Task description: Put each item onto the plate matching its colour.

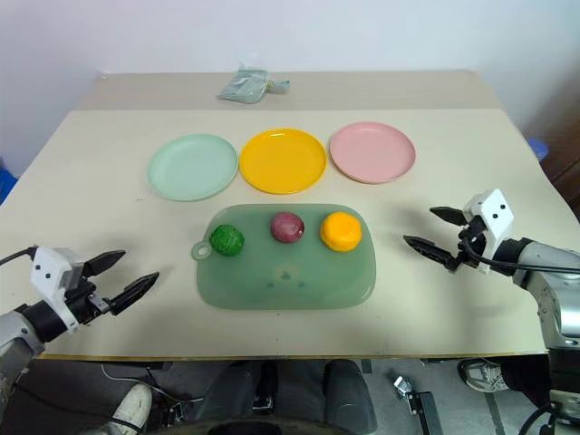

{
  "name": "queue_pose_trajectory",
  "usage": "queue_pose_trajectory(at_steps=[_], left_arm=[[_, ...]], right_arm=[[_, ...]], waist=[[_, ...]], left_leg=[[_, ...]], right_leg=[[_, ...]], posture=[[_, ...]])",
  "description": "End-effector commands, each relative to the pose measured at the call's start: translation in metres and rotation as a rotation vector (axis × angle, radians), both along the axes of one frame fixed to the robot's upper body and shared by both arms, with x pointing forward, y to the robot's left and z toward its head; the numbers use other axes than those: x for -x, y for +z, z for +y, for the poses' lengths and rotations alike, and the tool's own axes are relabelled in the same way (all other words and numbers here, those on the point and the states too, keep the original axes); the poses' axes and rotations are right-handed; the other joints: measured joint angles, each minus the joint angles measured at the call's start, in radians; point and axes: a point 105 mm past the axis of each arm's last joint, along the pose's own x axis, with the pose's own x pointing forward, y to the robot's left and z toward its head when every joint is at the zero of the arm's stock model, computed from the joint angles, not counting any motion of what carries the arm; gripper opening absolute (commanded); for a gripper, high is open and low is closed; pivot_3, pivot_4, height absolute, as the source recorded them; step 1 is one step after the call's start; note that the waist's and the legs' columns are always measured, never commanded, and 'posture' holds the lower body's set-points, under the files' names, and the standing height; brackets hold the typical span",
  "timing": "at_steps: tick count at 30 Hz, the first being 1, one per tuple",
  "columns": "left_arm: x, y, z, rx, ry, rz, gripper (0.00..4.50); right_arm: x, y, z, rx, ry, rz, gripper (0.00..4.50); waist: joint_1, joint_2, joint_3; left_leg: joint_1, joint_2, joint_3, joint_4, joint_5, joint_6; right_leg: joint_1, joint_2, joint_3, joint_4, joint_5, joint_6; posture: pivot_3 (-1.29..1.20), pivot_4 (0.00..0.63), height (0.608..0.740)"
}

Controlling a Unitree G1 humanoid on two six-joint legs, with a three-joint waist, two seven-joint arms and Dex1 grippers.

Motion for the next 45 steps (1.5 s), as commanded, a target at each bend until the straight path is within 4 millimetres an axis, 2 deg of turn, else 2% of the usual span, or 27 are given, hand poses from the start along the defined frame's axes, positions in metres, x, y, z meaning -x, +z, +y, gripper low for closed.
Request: queue_pose_trajectory(at_steps=[1, 8, 14, 18, 22, 25, 29, 33, 35, 40, 43, 45], left_arm=[[0.0, 0.01, 0.0, -0.007, 0.013, -0.053, 4.5], [-0.009, 0.015, -0.005, 0.06, 0.039, -0.082, 4.5], [-0.02, 0.016, -0.023, 0.075, -0.01, -0.096, 4.5], [-0.034, 0.017, -0.028, 0.097, -0.057, -0.096, 4.5], [-0.041, 0.027, -0.048, 0.146, -0.202, -0.076, 4.5], [-0.046, 0.025, -0.066, 0.066, -0.324, -0.065, 4.5], [-0.055, 0.019, -0.089, -0.009, -0.46, -0.048, 4.5], [-0.062, 0.013, -0.1, -0.04, -0.526, -0.035, 4.5], [-0.072, 0.004, -0.105, -0.089, -0.535, -0.026, 4.5], [-0.086, -0.001, -0.108, -0.09, -0.524, -0.017, 4.5], [-0.086, -0.002, -0.108, -0.075, -0.528, -0.015, 3.6], [-0.086, -0.003, -0.106, -0.076, -0.518, -0.008, 2.8]], right_arm=[[-0.009, 0.014, 0.002, 0.016, 0.009, -0.06, 4.47], [-0.027, 0.024, 0.005, 0.001, -0.045, -0.132, 4.47], [-0.032, 0.028, 0.005, 0.003, -0.128, -0.188, 4.47], [-0.02, 0.025, 0.013, -0.017, -0.127, -0.189, 4.47], [-0.001, 0.03, 0.024, -0.054, -0.086, -0.166, 4.47], [0.016, 0.037, 0.039, -0.107, -0.001, -0.121, 4.47], [0.036, 0.035, 0.059, -0.063, 0.12, -0.058, 4.47], [0.047, 0.033, 0.073, -0.045, 0.174, -0.041, 4.47], [0.05, 0.031, 0.08, -0.058, 0.182, -0.045, 4.47], [0.053, 0.025, 0.087, -0.086, 0.17, -0.048, 4.47], [0.056, 0.023, 0.09, -0.098, 0.178, -0.045, 4.5], [0.057, 0.022, 0.092, -0.1, 0.184, -0.046, 4.5]], waist=[[0.0, 0.0, 0.0], [0.002, 0.0, 0.0], [0.002, 0.0, 0.0], [0.005, 0.0, 0.0], [0.003, 0.0, 0.0], [0.003, 0.0, 0.0], [0.004, 0.0, 0.0], [0.004, 0.0, 0.0], [0.006, 0.0, 0.0], [0.006, -0.001, 0.0], [0.005, -0.001, 0.0], [0.005, -0.001, 0.0]], left_leg=[[0.0, 0.0, 0.0, 0.0, 0.0, 0.0], [0.0, 0.0, 0.0, 0.0, 0.0, -0.001], [0.0, -0.001, 0.0, 0.0, 0.001, -0.001], [0.0, -0.001, 0.0, 0.0, 0.001, -0.001], [0.0, -0.001, 0.0, 0.001, 0.001, -0.001], [0.0, -0.001, 0.0, 0.001, 0.001, -0.001], [0.0, -0.001, 0.0, 0.001, 0.001, -0.001], [0.0, -0.001, 0.0, 0.001, 0.001, 0.0], [0.0, -0.001, 0.0, 0.001, 0.001, -0.001], [-0.001, -0.001, 0.0, 0.001, 0.001, 0.0], [-0.001, -0.001, 0.0, 0.001, 0.001, 0.0], [-0.001, -0.001, 0.0, 0.001, 0.001, 0.0]], right_leg=[[0.0, 0.0, 0.0, 0.0, 0.0, 0.0], [0.0, 0.0, 0.0, 0.0, 0.0, 0.0], [0.0, 0.0, 0.0, 0.0, 0.001, 0.002], [0.0, 0.0, 0.0, 0.001, 0.001, 0.003], [0.0, 0.0, -0.001, 0.001, 0.002, 0.003], [0.0, 0.0, 0.0, 0.001, 0.002, 0.003], [0.0, 0.0, -0.001, 0.001, 0.002, 0.003], [0.0, 0.0, 0.0, 0.001, 0.002, 0.003], [0.0, 0.0, 0.0, 0.001, 0.002, 0.003], [0.0, 0.0, 0.0, 0.001, 0.002, 0.003], [0.0, 0.0, 0.0, 0.001, 0.002, 0.003], [0.0, 0.0, 0.0, 0.001, 0.002, 0.003]], posture=[[0.0, 0.15, 0.74], [0.0, 0.15, 0.74], [0.0, 0.15, 0.74], [0.0, 0.15, 0.74], [0.0, 0.15, 0.74], [0.0, 0.15, 0.74], [0.0, 0.15, 0.74], [0.0, 0.15, 0.74], [0.0, 0.15, 0.74], [0.0, 0.15, 0.74], [0.0, 0.15, 0.74], [0.0, 0.15, 0.74]])
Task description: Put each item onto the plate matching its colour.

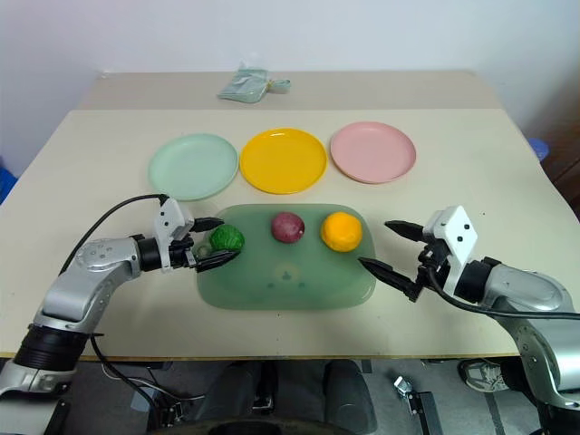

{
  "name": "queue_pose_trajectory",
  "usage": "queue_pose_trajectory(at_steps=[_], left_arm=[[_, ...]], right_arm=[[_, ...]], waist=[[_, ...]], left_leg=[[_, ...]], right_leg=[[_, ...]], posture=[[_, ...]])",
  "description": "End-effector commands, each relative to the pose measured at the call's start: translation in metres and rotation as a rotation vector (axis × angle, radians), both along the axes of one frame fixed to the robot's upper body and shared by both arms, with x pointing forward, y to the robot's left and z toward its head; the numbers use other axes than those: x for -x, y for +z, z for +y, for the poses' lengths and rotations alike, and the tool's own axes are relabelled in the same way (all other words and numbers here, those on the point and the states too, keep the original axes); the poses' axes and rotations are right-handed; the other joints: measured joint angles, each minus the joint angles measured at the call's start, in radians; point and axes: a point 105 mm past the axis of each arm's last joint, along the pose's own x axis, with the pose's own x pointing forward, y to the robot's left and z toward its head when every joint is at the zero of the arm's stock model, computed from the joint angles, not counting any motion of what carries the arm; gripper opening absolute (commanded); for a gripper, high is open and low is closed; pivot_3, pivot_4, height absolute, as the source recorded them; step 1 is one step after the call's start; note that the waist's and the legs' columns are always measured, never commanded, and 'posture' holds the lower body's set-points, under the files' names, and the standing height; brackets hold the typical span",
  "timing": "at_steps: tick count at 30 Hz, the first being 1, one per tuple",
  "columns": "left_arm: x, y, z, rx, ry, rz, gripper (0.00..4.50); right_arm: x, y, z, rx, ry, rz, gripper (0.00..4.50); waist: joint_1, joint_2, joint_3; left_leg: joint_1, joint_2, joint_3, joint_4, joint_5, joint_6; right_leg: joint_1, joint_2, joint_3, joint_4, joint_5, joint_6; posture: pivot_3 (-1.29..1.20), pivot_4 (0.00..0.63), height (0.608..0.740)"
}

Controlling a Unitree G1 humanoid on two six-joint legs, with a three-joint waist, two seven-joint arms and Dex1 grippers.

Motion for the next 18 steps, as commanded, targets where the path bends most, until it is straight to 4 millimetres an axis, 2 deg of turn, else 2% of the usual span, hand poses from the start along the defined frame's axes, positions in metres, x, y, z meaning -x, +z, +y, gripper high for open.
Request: queue_pose_trajectory(at_steps=[1, 3, 5, 10, 13, 15, 18], left_arm=[[-0.002, 0.008, 0.002, -0.003, 0.004, -0.041, 2.8], [-0.006, 0.018, 0.007, 0.061, 0.049, -0.059, 2.8], [-0.023, 0.039, 0.025, 0.155, 0.195, -0.13, 2.8], [-0.077, 0.064, 0.073, 0.092, 0.635, -0.3, 2.8], [-0.1, 0.065, 0.088, 0.079, 0.793, -0.281, 2.8], [-0.11, 0.058, 0.089, 0.048, 0.818, -0.252, 2.8], [-0.119, 0.054, 0.087, 0.084, 0.829, -0.218, 3.84]], right_arm=[[0.005, 0.008, 0.008, -0.007, 0.037, -0.046, 4.5], [0.004, 0.009, 0.009, -0.004, 0.043, -0.054, 4.5], [0.001, 0.012, 0.012, -0.005, 0.052, -0.076, 4.5], [-0.01, 0.019, 0.026, -0.021, 0.082, -0.121, 4.5], [-0.015, 0.021, 0.038, -0.032, 0.114, -0.13, 4.5], [-0.018, 0.023, 0.047, -0.04, 0.136, -0.142, 4.5], [-0.022, 0.022, 0.055, -0.043, 0.147, -0.151, 4.5]], waist=[[0.0, 0.0, 0.0], [0.001, 0.0, 0.0], [0.001, 0.0, 0.0], [0.011, -0.001, 0.001], [0.021, -0.002, 0.0], [0.023, -0.002, 0.0], [0.023, -0.003, 0.001]], left_leg=[[0.0, 0.0, 0.0, 0.0, 0.0, 0.0], [0.0, 0.0, 0.0, 0.0, 0.0, 0.0], [0.0, 0.0, 0.0, 0.0, 0.0, 0.0], [0.0, 0.0, -0.001, 0.002, 0.0, 0.0], [0.0, -0.001, -0.001, 0.002, 0.0, 0.0], [0.0, -0.002, 0.0, 0.002, 0.001, 0.0], [-0.001, -0.002, 0.0, 0.003, 0.001, 0.001]], right_leg=[[0.0, 0.0, 0.0, 0.0, 0.0, 0.0], [0.0, 0.0, 0.0, 0.0, 0.0, 0.0], [0.0, 0.0, 0.0, 0.0, 0.0, 0.0], [0.0, 0.001, -0.001, 0.001, 0.0, 0.0], [0.0, 0.003, -0.001, 0.002, 0.0, 0.001], [0.0, 0.005, -0.003, 0.002, 0.0, 0.001], [0.0, 0.005, -0.004, 0.002, 0.0, 0.001]], posture=[[0.0, 0.15, 0.74], [0.0, 0.15, 0.74], [0.0, 0.15, 0.74], [0.0, 0.15, 0.74], [0.0, 0.15, 0.74], [0.0, 0.15, 0.74], [0.0, 0.15, 0.74]])
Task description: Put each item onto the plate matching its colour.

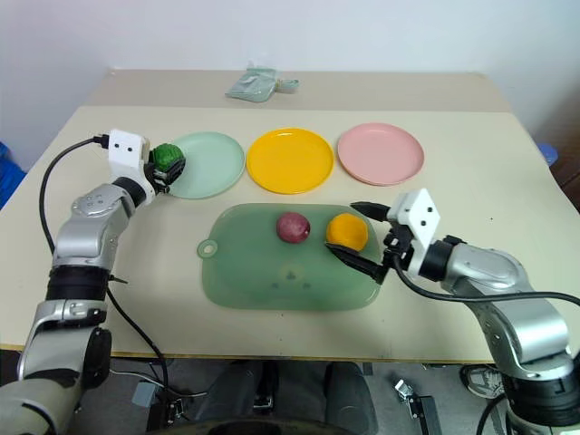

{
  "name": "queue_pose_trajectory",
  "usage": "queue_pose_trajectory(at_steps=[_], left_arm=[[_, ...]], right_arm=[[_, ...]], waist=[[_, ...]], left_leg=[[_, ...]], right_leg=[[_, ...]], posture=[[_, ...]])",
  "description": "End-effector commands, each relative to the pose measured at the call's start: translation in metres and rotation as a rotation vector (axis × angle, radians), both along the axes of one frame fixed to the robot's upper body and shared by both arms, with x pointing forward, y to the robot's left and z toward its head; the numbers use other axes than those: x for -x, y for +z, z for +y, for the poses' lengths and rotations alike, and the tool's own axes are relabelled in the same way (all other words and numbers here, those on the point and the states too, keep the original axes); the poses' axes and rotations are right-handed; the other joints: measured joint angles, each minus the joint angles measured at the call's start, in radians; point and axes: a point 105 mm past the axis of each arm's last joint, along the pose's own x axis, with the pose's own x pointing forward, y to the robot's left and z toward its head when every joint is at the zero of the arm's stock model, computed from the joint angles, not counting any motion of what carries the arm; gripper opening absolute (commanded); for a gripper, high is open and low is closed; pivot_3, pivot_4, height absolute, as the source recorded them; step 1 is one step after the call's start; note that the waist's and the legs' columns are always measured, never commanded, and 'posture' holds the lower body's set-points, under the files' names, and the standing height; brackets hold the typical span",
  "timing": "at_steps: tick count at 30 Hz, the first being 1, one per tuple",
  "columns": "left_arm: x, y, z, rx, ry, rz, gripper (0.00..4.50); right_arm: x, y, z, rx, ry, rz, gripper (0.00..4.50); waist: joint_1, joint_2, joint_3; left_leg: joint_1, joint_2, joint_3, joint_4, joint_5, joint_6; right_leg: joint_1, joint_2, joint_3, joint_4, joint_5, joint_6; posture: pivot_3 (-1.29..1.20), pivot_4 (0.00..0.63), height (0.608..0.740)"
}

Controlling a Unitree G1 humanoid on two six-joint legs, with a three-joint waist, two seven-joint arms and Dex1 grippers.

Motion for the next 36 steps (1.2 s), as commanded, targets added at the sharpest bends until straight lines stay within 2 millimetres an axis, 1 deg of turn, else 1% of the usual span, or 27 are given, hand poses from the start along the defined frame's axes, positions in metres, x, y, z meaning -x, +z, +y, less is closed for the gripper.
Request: queue_pose_trajectory(at_steps=[1, 2, 4, 6, 8, 10, 12, 15, 17, 18, 20, 23, 25, 27, 28, 29, 30, 32, 33, 35, 36], left_arm=[[-0.008, 0.008, -0.001, 0.003, 0.008, -0.033, 4.33], [-0.009, 0.01, -0.003, -0.013, -0.003, -0.044, 4.47], [-0.009, 0.015, -0.005, -0.024, -0.024, -0.073, 4.47], [-0.001, 0.029, -0.005, 0.017, -0.058, -0.145, 4.47], [0.014, 0.042, 0.005, 0.063, -0.074, -0.222, 4.47], [0.036, 0.049, 0.012, 0.059, -0.11, -0.271, 4.47], [0.061, 0.05, 0.007, 0.033, -0.214, -0.278, 4.47], [0.115, 0.029, -0.03, -0.037, -0.535, -0.158, 4.47], [0.141, 0.011, -0.05, -0.071, -0.689, -0.057, 4.47], [0.153, 0.003, -0.058, -0.075, -0.75, -0.013, 4.47], [0.167, -0.007, -0.069, -0.056, -0.817, 0.052, 4.47], [0.176, -0.014, -0.077, -0.049, -0.847, 0.087, 4.47], [0.178, -0.015, -0.081, -0.037, -0.848, 0.084, 4.5], [0.178, -0.013, -0.084, -0.015, -0.852, 0.072, 4.5], [0.179, -0.012, -0.086, -0.003, -0.854, 0.068, 4.5], [0.179, -0.011, -0.087, 0.006, -0.854, 0.065, 4.5], [0.179, -0.011, -0.087, 0.01, -0.853, 0.063, 4.5], [0.178, -0.01, -0.087, 0.016, -0.848, 0.059, 4.5], [0.178, -0.01, -0.087, 0.018, -0.847, 0.058, 4.5], [0.178, -0.01, -0.088, 0.02, -0.848, 0.059, 4.5], [0.178, -0.011, -0.09, 0.021, -0.855, 0.057, 4.5]], right_arm=[[-0.005, 0.002, 0.007, 0.007, 0.0, -0.035, 4.5], [-0.007, 0.003, 0.011, 0.015, 0.005, -0.047, 4.5], [-0.01, 0.004, 0.021, 0.018, 0.013, -0.059, 4.5], [-0.015, 0.004, 0.033, 0.034, 0.008, -0.085, 4.5], [-0.022, -0.004, 0.048, 0.098, 0.002, -0.108, 4.5], [-0.03, -0.008, 0.061, 0.121, -0.017, -0.107, 4.5], [-0.037, -0.01, 0.07, 0.112, -0.04, -0.086, 4.5], [-0.043, -0.016, 0.081, 0.135, -0.042, -0.046, 4.5], [-0.045, -0.022, 0.085, 0.162, -0.041, -0.022, 4.5], [-0.047, -0.026, 0.087, 0.177, -0.043, -0.005, 4.5], [-0.048, -0.031, 0.088, 0.196, -0.042, 0.021, 4.5], [-0.046, -0.035, 0.092, 0.201, -0.017, 0.056, 4.5], [-0.048, -0.038, 0.094, 0.205, -0.02, 0.074, 3.92], [-0.049, -0.039, 0.095, 0.208, -0.027, 0.078, 3.22], [-0.05, -0.038, 0.095, 0.207, -0.033, 0.072, 2.58], [-0.051, -0.037, 0.096, 0.205, -0.035, 0.063, 2.14], [-0.052, -0.035, 0.096, 0.205, -0.037, 0.047, 1.92], [-0.056, -0.028, 0.096, 0.208, -0.049, -0.008, 1.88], [-0.06, -0.019, 0.096, 0.19, -0.064, -0.045, 1.88], [-0.076, 0.005, 0.091, 0.141, -0.132, -0.122, 1.88], [-0.096, 0.018, 0.077, 0.123, -0.236, -0.149, 1.88]], waist=[[0.0, -0.003, 0.001], [-0.001, -0.005, 0.002], [-0.002, -0.008, 0.004], [-0.005, -0.008, 0.004], [-0.01, -0.008, 0.004], [-0.023, -0.008, 0.004], [-0.032, -0.008, 0.004], [-0.036, -0.009, 0.005], [-0.024, -0.008, 0.005], [-0.022, -0.008, 0.005], [-0.02, -0.008, 0.005], [-0.026, -0.008, 0.005], [-0.03, -0.007, 0.005], [-0.034, -0.007, 0.005], [-0.033, -0.007, 0.005], [-0.033, -0.007, 0.005], [-0.032, -0.007, 0.005], [-0.029, -0.007, 0.005], [-0.028, -0.007, 0.005], [-0.03, -0.007, 0.005], [-0.031, -0.007, 0.005]], left_leg=[[0.0, 0.0, 0.0, 0.0, 0.0, 0.0], [0.0, 0.0, 0.0, 0.001, 0.0, 0.0], [0.0, 0.0, 0.0, 0.001, 0.0, 0.0], [0.0, 0.001, 0.0, 0.001, 0.0, -0.001], [0.0, 0.001, 0.0, 0.001, 0.001, -0.001], [0.0, 0.002, 0.0, 0.0, 0.001, -0.002], [0.0, 0.003, 0.0, -0.001, 0.001, -0.003], [0.0, 0.003, 0.0, -0.002, 0.002, -0.004], [0.0, 0.002, -0.002, -0.001, 0.002, -0.004], [0.0, 0.002, -0.002, -0.001, 0.002, -0.004], [0.001, 0.001, -0.004, -0.001, 0.001, -0.004], [0.001, 0.001, -0.005, -0.001, 0.001, -0.004], [0.001, 0.001, -0.005, -0.002, 0.001, -0.004], [0.001, 0.001, -0.005, -0.003, 0.001, -0.004], [0.001, 0.001, -0.005, -0.003, 0.001, -0.004], [0.001, 0.001, -0.005, -0.003, 0.001, -0.004], [0.0, 0.001, -0.005, -0.003, 0.001, -0.004], [0.0, 0.001, -0.004, -0.003, 0.001, -0.004], [0.0, 0.001, -0.004, -0.003, 0.001, -0.004], [0.0, 0.001, -0.004, -0.003, 0.001, -0.004], [0.0, 0.001, -0.004, -0.003, 0.001, -0.004]], right_leg=[[0.0, 0.0, 0.0, 0.0, 0.0, 0.0], [0.0, 0.0, 0.0, 0.0, 0.0, 0.0], [0.0, 0.0, 0.0, 0.001, 0.0, 0.0], [0.0, 0.0, 0.0, 0.001, 0.0, 0.0], [-0.001, 0.001, -0.001, 0.001, 0.0, 0.0], [-0.002, -0.001, 0.0, 0.001, 0.0, 0.0], [-0.002, -0.001, 0.0, 0.001, 0.0, 0.0], [-0.003, -0.002, -0.001, 0.001, 0.0, 0.0], [-0.002, -0.004, -0.002, 0.0, 0.0, 0.0], [-0.002, -0.005, -0.003, 0.0, 0.0, 0.0], [-0.002, -0.006, -0.003, 0.0, 0.0, -0.001], [-0.002, -0.007, -0.003, 0.0, 0.0, -0.002], [-0.002, -0.006, -0.003, 0.001, 0.0, -0.002], [-0.002, -0.006, -0.003, 0.001, 0.0, -0.002], [-0.003, -0.005, -0.003, 0.001, 0.0, -0.002], [-0.003, -0.005, -0.003, 0.001, 0.0, -0.002], [-0.002, -0.005, -0.003, 0.001, 0.0, -0.002], [-0.002, -0.005, -0.003, 0.001, 0.0, -0.002], [-0.002, -0.005, -0.003, 0.001, 0.0, -0.002], [-0.002, -0.005, -0.003, 0.001, 0.0, -0.002], [-0.002, -0.005, -0.003, 0.001, 0.0, -0.001]], posture=[[0.0, 0.15, 0.74], [0.0, 0.15, 0.74], [0.0, 0.15, 0.74], [0.0, 0.15, 0.74], [0.0, 0.15, 0.74], [0.0, 0.15, 0.74], [0.0, 0.15, 0.74], [0.0, 0.15, 0.74], [0.0, 0.15, 0.74], [0.0, 0.15, 0.74], [0.0, 0.15, 0.74], [0.0, 0.15, 0.74], [0.0, 0.15, 0.74], [0.0, 0.15, 0.74], [0.0, 0.15, 0.74], [0.0, 0.15, 0.74], [0.0, 0.15, 0.74], [0.0, 0.15, 0.74], [0.0, 0.15, 0.74], [0.0, 0.15, 0.74], [0.0, 0.15, 0.74]])
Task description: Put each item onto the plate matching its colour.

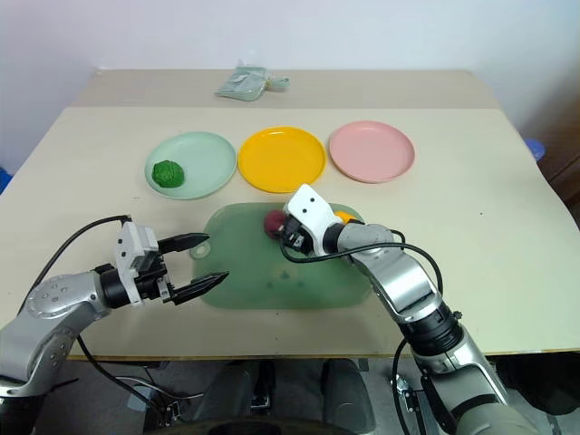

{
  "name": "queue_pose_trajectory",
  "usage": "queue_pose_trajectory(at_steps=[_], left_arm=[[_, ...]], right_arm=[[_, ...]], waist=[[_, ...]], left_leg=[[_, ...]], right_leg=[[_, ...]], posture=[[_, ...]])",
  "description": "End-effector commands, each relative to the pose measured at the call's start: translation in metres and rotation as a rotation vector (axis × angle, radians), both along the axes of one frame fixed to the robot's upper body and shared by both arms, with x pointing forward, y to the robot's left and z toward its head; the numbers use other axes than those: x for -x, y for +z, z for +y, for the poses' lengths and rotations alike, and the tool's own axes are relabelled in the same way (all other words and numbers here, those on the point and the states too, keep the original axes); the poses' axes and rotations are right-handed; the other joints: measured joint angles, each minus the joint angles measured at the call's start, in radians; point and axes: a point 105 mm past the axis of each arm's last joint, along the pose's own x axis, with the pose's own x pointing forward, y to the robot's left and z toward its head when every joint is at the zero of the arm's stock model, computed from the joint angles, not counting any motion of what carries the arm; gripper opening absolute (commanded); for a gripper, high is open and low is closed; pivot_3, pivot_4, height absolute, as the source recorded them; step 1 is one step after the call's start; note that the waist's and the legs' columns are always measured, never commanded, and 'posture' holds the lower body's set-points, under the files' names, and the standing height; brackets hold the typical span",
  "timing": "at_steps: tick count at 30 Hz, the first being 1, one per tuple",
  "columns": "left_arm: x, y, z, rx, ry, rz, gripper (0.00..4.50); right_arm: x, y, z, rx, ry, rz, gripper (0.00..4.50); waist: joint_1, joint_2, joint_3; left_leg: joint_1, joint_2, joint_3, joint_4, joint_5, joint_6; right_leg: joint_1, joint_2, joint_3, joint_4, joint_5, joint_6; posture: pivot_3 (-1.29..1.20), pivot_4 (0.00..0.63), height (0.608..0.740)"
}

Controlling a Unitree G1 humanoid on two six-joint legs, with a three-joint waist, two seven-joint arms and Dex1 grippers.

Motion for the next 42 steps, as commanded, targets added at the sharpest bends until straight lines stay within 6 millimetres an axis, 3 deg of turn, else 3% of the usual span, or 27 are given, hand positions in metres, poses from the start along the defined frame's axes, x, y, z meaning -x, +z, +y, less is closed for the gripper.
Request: queue_pose_trajectory(at_steps=[1, 3, 5, 11, 15, 16, 17, 19, 21, 23, 25, 28, 35, 36, 39, 42], left_arm=[[0.002, 0.01, -0.009, 0.01, -0.035, -0.047, 4.5], [0.002, 0.012, -0.015, 0.025, -0.048, -0.053, 4.5], [0.002, 0.013, -0.02, 0.038, -0.059, -0.057, 4.5], [0.008, 0.014, -0.035, 0.064, -0.091, -0.059, 4.5], [0.011, 0.014, -0.041, 0.071, -0.093, -0.059, 4.5], [0.011, 0.014, -0.041, 0.071, -0.091, -0.059, 4.5], [0.012, 0.014, -0.041, 0.072, -0.088, -0.058, 4.5], [0.012, 0.013, -0.04, 0.071, -0.081, -0.054, 4.5], [0.013, 0.011, -0.038, 0.064, -0.077, -0.047, 4.5], [0.012, 0.01, -0.036, 0.056, -0.075, -0.042, 4.5], [0.011, 0.009, -0.035, 0.054, -0.075, -0.041, 4.5], [0.008, 0.01, -0.035, 0.049, -0.091, -0.043, 4.5], [0.003, 0.01, -0.036, 0.045, -0.108, -0.052, 4.5], [0.003, 0.01, -0.036, 0.045, -0.107, -0.054, 4.5], [0.003, 0.011, -0.034, 0.042, -0.098, -0.058, 4.5], [0.002, 0.01, -0.028, 0.038, -0.063, -0.061, 4.5]], right_arm=[[-0.045, 0.056, -0.029, -0.078, -0.216, -0.194, 1.88], [-0.081, 0.061, -0.069, -0.07, -0.441, -0.186, 1.88], [-0.103, 0.059, -0.099, -0.061, -0.585, -0.169, 1.88], [-0.136, 0.043, -0.135, -0.06, -0.717, -0.131, 1.88], [-0.141, 0.051, -0.142, -0.086, -0.693, -0.179, 3.73], [-0.139, 0.059, -0.14, -0.098, -0.655, -0.222, 4.22], [-0.135, 0.067, -0.139, -0.11, -0.612, -0.264, 4.43], [-0.122, 0.079, -0.131, -0.13, -0.483, -0.325, 4.43], [-0.092, 0.083, -0.118, -0.176, -0.275, -0.304, 4.43], [-0.05, 0.072, -0.103, -0.166, -0.046, -0.226, 4.43], [-0.025, 0.062, -0.097, -0.145, 0.057, -0.158, 4.43], [0.007, 0.025, -0.096, -0.066, 0.132, 0.004, 4.43], [0.011, -0.012, -0.102, 0.023, 0.08, 0.131, 4.43], [0.008, -0.015, -0.103, 0.027, 0.064, 0.135, 4.2], [0.002, -0.011, -0.103, 0.03, 0.048, 0.094, 3.25], [-0.005, 0.01, -0.09, -0.003, 0.073, -0.019, 3.17]], waist=[[-0.001, 0.0, 0.0], [0.003, 0.0, 0.0], [0.007, 0.0, 0.0], [-0.01, 0.003, 0.002], [-0.025, 0.004, 0.003], [-0.026, 0.004, 0.003], [-0.026, 0.005, 0.003], [-0.024, 0.005, 0.003], [-0.018, 0.005, 0.003], [-0.002, 0.005, 0.003], [0.006, 0.005, 0.003], [0.006, 0.005, 0.003], [0.002, 0.005, 0.003], [0.003, 0.005, 0.003], [0.003, 0.004, 0.003], [0.004, 0.005, 0.003]], left_leg=[[0.0, 0.0, 0.0, 0.0, 0.0, 0.0], [0.0, 0.0, 0.0, 0.0, 0.0, 0.0], [0.0, 0.0, 0.0, 0.001, 0.0, 0.0], [0.0, 0.0, 0.003, -0.001, 0.0, 0.0], [0.0, 0.001, 0.004, -0.001, 0.001, 0.0], [0.0, 0.002, 0.004, -0.001, 0.001, 0.0], [0.0, 0.002, 0.004, -0.001, 0.001, 0.0], [0.0, 0.002, 0.004, -0.001, 0.001, 0.0], [0.0, 0.002, 0.003, -0.001, 0.0, 0.0], [-0.001, 0.002, 0.003, 0.0, 0.0, 0.001], [0.0, 0.002, 0.002, 0.001, 0.0, 0.001], [0.0, 0.002, 0.002, 0.002, 0.0, 0.002], [0.001, 0.002, 0.002, 0.001, 0.0, 0.001], [0.001, 0.002, 0.002, 0.0, 0.0, 0.0], [0.001, 0.002, 0.002, 0.001, 0.0, 0.0], [0.001, 0.002, 0.002, 0.001, 0.0, 0.0]], right_leg=[[0.0, 0.0, 0.0, 0.0, 0.0, 0.0], [0.0, 0.001, -0.001, 0.001, 0.0, 0.0], [0.0, 0.001, -0.001, 0.001, 0.0, 0.0], [0.0, 0.004, -0.001, 0.0, 0.0, 0.0], [-0.001, 0.005, -0.001, 0.0, 0.0, 0.0], [-0.001, 0.005, -0.001, 0.0, 0.0, 0.0], [-0.001, 0.005, -0.001, 0.0, 0.0, 0.0], [0.0, 0.005, -0.001, 0.0, 0.0, 0.0], [0.0, 0.005, -0.001, 0.0, 0.0, 0.0], [0.001, 0.004, -0.001, 0.0, 0.0, 0.0], [0.002, 0.003, -0.001, -0.001, 0.0, 0.0], [0.002, 0.001, 0.0, -0.001, 0.0, 0.001], [0.002, 0.0, 0.0, -0.001, 0.0, 0.0], [0.002, 0.0, 0.0, -0.001, 0.0, 0.0], [0.002, 0.0, 0.0, -0.001, 0.0, 0.0], [0.002, 0.0, 0.0, -0.001, 0.0, 0.0]], posture=[[0.0, 0.15, 0.74], [0.0, 0.15, 0.74], [0.0, 0.15, 0.74], [0.0, 0.15, 0.74], [0.0, 0.15, 0.74], [0.0, 0.15, 0.74], [0.0, 0.15, 0.74], [0.0, 0.15, 0.74], [0.0, 0.15, 0.74], [0.0, 0.15, 0.74], [0.0, 0.15, 0.74], [0.0, 0.15, 0.74], [0.0, 0.15, 0.74], [0.0, 0.15, 0.74], [0.0, 0.15, 0.74], [0.0, 0.15, 0.74]])
